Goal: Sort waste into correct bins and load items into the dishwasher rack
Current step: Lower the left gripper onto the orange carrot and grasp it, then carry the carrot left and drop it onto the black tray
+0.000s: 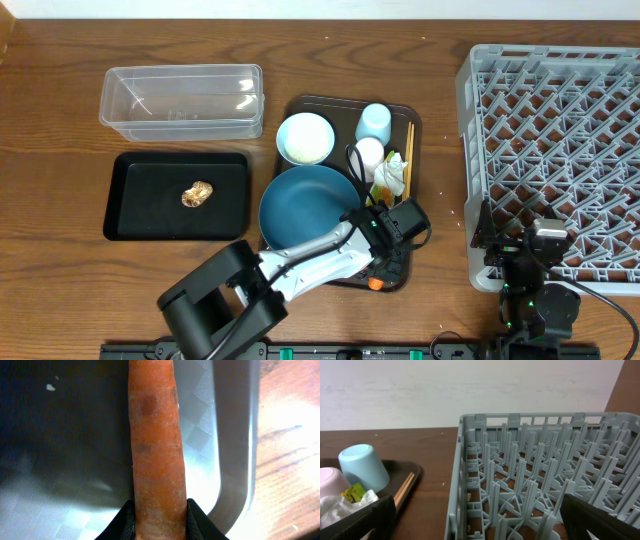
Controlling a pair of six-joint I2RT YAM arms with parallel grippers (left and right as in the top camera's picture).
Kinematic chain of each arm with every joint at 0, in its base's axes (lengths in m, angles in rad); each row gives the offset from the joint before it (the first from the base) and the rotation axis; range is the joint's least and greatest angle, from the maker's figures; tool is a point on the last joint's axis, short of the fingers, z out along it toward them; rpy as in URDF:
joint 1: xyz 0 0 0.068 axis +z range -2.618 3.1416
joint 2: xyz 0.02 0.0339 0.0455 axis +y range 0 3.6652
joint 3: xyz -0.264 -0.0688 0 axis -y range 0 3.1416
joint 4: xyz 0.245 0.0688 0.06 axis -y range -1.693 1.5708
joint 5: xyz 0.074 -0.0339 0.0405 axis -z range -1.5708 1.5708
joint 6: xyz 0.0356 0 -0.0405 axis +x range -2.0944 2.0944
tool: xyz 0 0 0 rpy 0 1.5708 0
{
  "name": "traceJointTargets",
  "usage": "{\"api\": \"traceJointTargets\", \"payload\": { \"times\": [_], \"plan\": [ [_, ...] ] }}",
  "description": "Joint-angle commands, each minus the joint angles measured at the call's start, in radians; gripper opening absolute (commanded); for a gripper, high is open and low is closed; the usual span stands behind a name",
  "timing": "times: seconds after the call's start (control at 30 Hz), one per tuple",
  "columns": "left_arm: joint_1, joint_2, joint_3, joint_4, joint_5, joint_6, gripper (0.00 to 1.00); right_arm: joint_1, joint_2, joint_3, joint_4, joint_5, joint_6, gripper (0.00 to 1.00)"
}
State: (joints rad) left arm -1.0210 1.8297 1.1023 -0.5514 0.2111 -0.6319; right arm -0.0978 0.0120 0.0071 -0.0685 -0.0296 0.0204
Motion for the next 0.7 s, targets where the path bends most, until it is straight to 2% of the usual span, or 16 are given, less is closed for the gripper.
{"api": "traceJointTargets", "payload": {
  "times": [0.0,0.37,0.5,0.67],
  "plan": [
    [0.005,-0.071,0.024,-0.010,0.009,0.002,0.06,-0.006,-0.005,-0.002,-0.003,-0.001,-0.010,0.99],
    [0.012,-0.346,0.024,-0.024,0.025,0.002,0.06,-0.006,-0.005,-0.002,-0.003,-0.001,-0.010,0.99],
    [0.054,-0.468,0.024,-0.088,-0.099,-0.005,0.06,-0.006,-0.005,-0.002,-0.003,-0.001,-0.010,0.99],
    [0.195,-0.616,0.024,-0.216,-0.276,-0.040,0.06,-0.006,-0.005,-0.002,-0.003,-0.001,-0.010,0.99]
  ]
}}
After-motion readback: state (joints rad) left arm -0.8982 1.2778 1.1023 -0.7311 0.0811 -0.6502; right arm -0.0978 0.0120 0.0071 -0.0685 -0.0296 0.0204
